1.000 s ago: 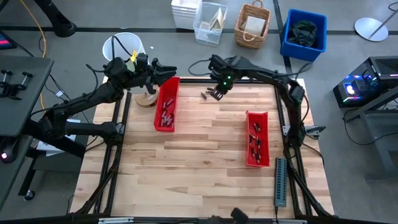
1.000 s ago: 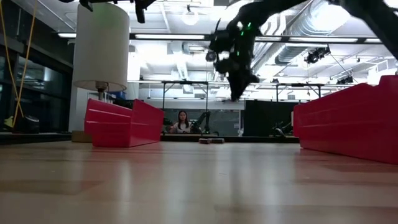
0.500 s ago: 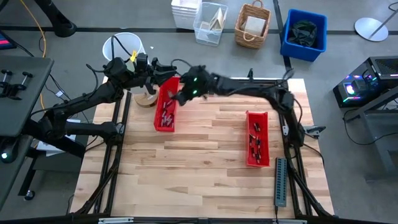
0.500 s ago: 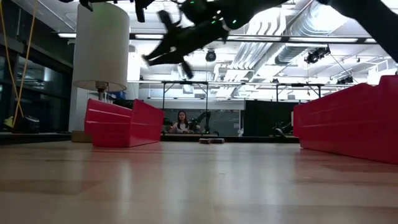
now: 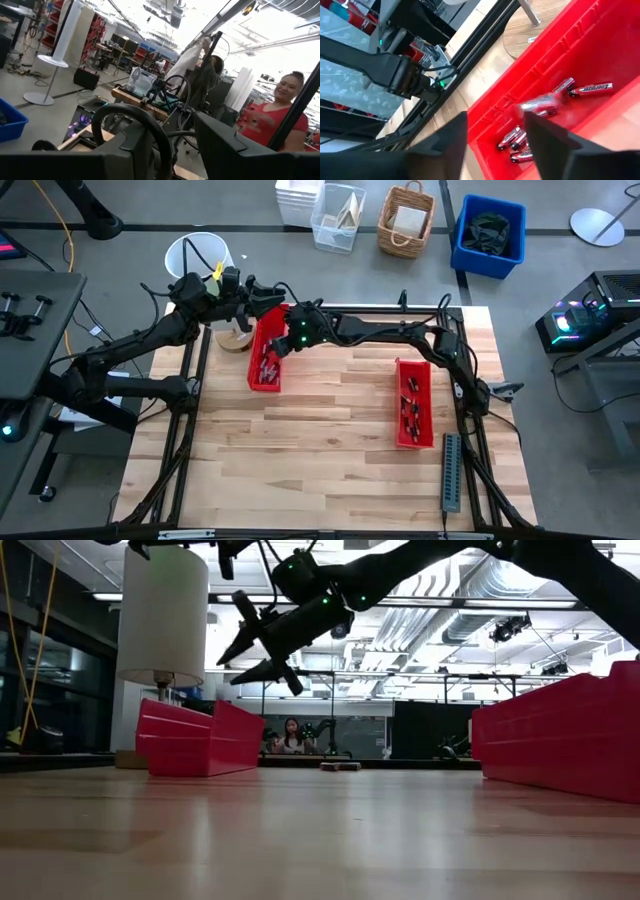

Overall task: Sort batteries
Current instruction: Put the silver battery into the top red bin, then put the black battery into the bottom red bin

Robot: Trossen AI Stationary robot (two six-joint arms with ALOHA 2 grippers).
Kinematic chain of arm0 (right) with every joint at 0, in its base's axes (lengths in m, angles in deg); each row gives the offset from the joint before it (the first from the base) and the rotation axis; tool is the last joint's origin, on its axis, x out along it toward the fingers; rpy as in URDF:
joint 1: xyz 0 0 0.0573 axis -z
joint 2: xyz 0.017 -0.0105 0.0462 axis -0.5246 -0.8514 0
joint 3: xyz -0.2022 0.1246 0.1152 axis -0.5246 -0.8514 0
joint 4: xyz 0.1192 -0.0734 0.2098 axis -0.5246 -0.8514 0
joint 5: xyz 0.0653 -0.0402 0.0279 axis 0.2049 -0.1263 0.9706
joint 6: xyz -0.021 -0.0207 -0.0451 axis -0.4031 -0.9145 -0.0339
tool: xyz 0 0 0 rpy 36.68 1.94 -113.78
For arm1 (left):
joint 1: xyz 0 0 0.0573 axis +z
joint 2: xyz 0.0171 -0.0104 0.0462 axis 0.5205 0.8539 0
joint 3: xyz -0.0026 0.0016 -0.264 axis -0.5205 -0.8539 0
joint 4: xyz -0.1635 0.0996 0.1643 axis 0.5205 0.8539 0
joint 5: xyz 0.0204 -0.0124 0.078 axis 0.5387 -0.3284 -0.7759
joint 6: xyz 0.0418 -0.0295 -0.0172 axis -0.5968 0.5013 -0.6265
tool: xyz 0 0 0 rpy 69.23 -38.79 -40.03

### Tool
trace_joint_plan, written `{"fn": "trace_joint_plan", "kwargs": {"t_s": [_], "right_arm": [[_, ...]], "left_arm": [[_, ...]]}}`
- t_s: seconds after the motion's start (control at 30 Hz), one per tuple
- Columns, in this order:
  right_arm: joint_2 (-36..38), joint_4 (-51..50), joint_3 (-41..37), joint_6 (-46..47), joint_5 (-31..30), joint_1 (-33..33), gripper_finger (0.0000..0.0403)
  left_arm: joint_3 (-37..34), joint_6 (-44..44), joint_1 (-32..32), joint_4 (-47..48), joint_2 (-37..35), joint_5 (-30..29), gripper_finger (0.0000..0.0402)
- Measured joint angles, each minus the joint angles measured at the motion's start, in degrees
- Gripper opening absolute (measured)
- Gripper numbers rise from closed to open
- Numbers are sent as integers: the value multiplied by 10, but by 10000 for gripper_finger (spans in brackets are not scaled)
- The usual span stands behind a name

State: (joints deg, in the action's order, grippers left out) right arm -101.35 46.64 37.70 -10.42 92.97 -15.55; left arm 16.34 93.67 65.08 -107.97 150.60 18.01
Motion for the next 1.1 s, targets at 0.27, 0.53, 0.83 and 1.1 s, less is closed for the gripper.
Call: {"fn": "trace_joint_plan", "kwargs": {"t_s": [0.27, 0.53, 0.83, 1.1], "right_arm": [[30, -48, 0, -41, 52, 41, 267], [97, -346, 0, -174, -41, 151, 266], [15, -412, -2, -271, -46, 189, 260], [-7, -433, -1, -394, -104, 189, 257]], "left_arm": [[0, -1, 0, -7, 0, -2, 135], [3, -2, 3, -15, -3, 1, 135], [2, -5, 4, -8, -1, -24, 135], [2, 0, 4, -8, -2, -35, 135]]}}
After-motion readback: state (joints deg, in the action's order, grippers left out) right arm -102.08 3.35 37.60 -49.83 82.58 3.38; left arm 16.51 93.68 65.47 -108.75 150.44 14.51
